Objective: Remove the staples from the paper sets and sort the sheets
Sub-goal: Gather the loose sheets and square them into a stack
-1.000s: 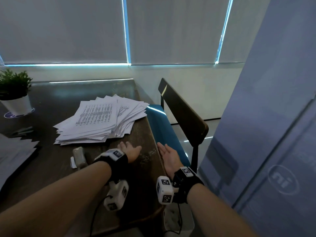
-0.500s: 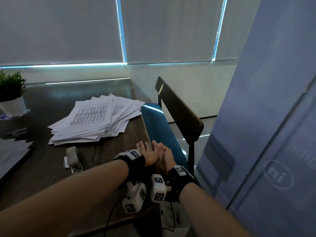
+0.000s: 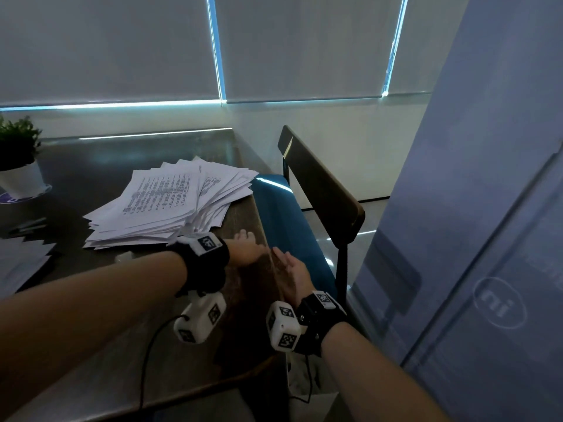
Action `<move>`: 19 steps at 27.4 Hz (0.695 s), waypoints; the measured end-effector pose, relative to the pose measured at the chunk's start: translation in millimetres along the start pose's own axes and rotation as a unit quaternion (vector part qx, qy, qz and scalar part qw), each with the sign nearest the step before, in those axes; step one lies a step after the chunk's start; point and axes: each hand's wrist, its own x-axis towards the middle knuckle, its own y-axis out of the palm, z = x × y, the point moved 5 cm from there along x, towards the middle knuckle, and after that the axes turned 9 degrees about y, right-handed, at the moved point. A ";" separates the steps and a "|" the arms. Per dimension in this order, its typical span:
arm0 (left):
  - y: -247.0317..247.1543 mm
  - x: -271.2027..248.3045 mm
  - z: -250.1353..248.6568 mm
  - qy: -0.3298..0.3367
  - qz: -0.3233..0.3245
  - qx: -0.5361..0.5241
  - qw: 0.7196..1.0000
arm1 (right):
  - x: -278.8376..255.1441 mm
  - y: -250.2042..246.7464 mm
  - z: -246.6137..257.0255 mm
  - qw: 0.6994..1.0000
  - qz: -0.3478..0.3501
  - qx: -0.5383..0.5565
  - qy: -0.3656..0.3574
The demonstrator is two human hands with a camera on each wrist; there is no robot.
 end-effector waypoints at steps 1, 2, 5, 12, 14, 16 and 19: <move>4.8 -4.6 13.9 -0.016 0.020 0.078 0.997 | 4.9 -2.0 0.7 1.000 -0.006 0.000 -0.008; 15.6 -12.2 24.0 -0.019 0.044 0.126 0.991 | 3.7 0.5 0.8 1.000 -0.007 -0.009 -0.016; 49.8 -30.5 33.1 0.002 0.037 0.186 0.982 | -0.9 4.7 -0.4 1.000 0.007 -0.008 -0.024; 58.4 -8.6 -7.9 0.040 -0.054 0.177 0.982 | 0.5 0.7 0.8 1.000 -0.015 -0.019 -0.015; 57.6 0.8 -14.5 0.055 -0.040 0.174 0.982 | -1.0 0.5 -0.3 1.000 -0.004 -0.002 -0.001; 57.4 1.0 -25.6 0.073 -0.006 0.193 0.978 | -1.4 0.8 -1.4 1.000 -0.007 -0.008 0.015; 45.9 -2.4 -39.7 0.073 0.052 0.137 0.987 | -5.5 -0.4 4.6 0.999 -0.001 -0.031 -0.009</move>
